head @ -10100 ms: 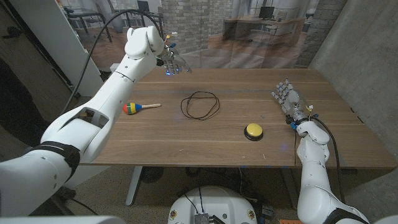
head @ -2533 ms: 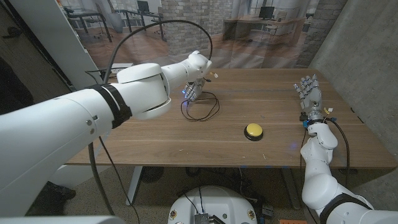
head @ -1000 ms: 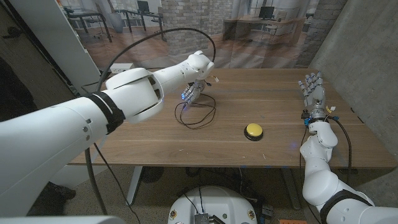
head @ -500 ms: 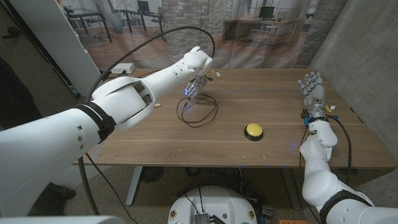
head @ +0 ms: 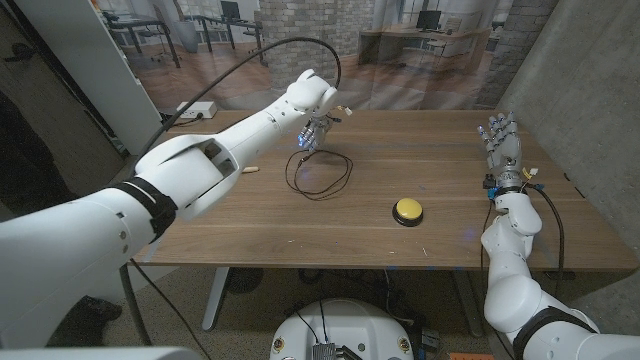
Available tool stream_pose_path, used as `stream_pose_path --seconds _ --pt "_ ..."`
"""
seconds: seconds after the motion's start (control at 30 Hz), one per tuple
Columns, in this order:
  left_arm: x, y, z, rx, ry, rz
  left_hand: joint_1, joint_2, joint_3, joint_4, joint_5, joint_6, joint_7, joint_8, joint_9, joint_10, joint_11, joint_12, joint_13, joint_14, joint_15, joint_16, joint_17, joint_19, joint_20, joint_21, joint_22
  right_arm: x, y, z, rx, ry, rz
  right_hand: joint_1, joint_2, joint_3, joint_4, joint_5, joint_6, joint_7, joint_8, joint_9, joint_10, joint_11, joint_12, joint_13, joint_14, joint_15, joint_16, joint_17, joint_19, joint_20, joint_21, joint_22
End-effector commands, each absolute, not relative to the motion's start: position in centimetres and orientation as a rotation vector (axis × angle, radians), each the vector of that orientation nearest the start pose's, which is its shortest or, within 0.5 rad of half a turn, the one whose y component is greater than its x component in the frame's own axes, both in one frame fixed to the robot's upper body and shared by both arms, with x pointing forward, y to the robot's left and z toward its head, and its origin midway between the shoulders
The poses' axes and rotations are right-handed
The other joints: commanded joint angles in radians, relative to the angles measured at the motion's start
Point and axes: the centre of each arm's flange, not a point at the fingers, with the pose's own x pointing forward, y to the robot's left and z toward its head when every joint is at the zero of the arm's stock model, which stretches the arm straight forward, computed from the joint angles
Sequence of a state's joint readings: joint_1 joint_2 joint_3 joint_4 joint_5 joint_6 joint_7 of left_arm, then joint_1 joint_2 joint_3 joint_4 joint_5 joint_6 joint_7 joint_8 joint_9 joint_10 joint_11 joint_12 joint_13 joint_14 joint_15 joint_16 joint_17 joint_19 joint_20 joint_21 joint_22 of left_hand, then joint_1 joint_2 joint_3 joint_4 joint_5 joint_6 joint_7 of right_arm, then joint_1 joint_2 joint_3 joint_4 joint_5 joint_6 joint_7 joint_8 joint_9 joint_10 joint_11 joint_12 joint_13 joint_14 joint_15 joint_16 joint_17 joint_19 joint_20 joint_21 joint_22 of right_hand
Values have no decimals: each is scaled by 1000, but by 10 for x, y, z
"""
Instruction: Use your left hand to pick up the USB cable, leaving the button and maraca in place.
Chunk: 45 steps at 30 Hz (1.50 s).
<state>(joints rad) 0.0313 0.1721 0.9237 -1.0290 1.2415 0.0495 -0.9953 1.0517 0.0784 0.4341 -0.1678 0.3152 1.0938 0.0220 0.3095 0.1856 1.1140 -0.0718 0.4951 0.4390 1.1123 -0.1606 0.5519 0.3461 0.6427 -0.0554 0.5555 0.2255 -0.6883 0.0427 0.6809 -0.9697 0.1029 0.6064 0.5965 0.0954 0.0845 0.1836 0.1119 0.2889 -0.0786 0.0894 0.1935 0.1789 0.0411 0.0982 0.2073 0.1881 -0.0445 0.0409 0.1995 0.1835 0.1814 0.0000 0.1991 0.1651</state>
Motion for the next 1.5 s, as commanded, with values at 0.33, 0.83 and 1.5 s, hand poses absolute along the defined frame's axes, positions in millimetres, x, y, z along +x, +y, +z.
stream_pose_path --seconds 0.33,0.83,1.5 --pt "656 67 193 2166 -158 -98 31 23 15 10 19 37 33 115 117 46 -50 9 29 61 -52 -5 11 3 -19 25 5 622 -424 -35 161 -938 -78 10 -4 -3 -5 7 5 6 -1 4 5 -1 -1 3 7 4 -2 3 10 1 -2 3" --pt "644 69 202 2123 -264 -36 24 18 17 13 30 33 30 127 132 49 -52 14 53 68 -56 -10 17 1 -20 41 4 619 -422 -35 160 -942 -75 11 -3 -3 -6 8 4 6 -2 4 5 0 -2 3 7 4 -3 3 12 1 -4 3" --pt "619 75 216 2009 -482 72 14 17 24 16 43 21 26 139 148 41 -54 12 84 61 -55 -26 24 -8 -18 62 2 614 -419 -36 155 -951 -72 12 -3 -4 -7 8 5 6 -2 4 6 -1 -4 3 8 3 -4 4 12 1 -6 3"
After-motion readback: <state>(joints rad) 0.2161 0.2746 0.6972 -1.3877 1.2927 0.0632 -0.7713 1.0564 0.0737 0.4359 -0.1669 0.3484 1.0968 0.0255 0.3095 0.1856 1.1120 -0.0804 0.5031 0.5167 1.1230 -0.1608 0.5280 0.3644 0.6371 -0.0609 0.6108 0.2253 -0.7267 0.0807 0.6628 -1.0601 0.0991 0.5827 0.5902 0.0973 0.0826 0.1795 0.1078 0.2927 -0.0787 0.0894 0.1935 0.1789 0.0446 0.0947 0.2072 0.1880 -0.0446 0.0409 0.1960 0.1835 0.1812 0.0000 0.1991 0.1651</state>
